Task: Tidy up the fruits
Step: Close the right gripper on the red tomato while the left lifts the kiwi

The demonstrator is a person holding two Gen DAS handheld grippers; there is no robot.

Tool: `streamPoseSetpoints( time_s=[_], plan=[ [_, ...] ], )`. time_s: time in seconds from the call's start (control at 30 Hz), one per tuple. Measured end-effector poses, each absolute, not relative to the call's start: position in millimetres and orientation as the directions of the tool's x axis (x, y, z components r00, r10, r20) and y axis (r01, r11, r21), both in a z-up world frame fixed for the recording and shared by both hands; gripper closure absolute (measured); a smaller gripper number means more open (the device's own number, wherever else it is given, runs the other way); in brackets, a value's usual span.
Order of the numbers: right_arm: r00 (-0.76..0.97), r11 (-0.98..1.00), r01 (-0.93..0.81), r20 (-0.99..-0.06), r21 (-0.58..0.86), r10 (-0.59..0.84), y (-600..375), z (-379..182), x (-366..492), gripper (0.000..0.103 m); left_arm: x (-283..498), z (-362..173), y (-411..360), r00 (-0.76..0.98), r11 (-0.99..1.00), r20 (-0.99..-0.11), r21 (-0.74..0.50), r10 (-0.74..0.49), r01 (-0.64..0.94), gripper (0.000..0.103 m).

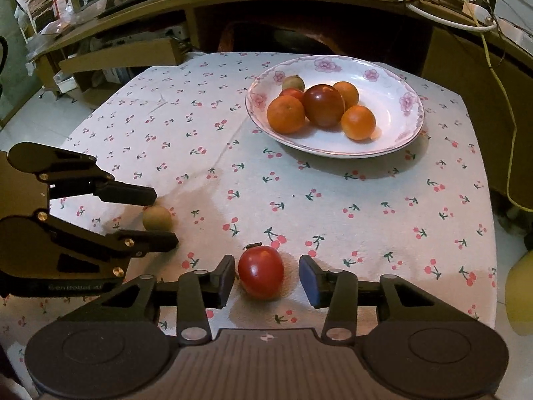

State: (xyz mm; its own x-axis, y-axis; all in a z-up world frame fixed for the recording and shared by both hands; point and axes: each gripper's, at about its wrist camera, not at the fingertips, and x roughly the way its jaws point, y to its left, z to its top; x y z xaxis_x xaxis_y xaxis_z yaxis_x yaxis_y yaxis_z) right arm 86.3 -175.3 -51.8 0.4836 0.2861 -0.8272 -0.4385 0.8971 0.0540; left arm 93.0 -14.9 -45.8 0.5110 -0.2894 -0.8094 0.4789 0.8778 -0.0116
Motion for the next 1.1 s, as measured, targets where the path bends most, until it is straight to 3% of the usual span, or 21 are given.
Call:
streamPoseSetpoints(
  time_s=[0.13,1.1],
  plan=[
    [0.485,0.898,-0.438,-0.828,0.047,0.28,-173.6,-51.5,87.1,0.074,92.2,-44.7,-15.4,0.506,0.88,-0.813,-0.014,-0.286,0.475,0.072],
    [0.582,0.927,-0.362,-0.752,0.099,0.308,-182.7,-13.2,112.5,0.075,139.1,-1.9,-46.4,0.601,0.904,-0.733,-0.045,-0.319,0.426,0.072]
  ],
)
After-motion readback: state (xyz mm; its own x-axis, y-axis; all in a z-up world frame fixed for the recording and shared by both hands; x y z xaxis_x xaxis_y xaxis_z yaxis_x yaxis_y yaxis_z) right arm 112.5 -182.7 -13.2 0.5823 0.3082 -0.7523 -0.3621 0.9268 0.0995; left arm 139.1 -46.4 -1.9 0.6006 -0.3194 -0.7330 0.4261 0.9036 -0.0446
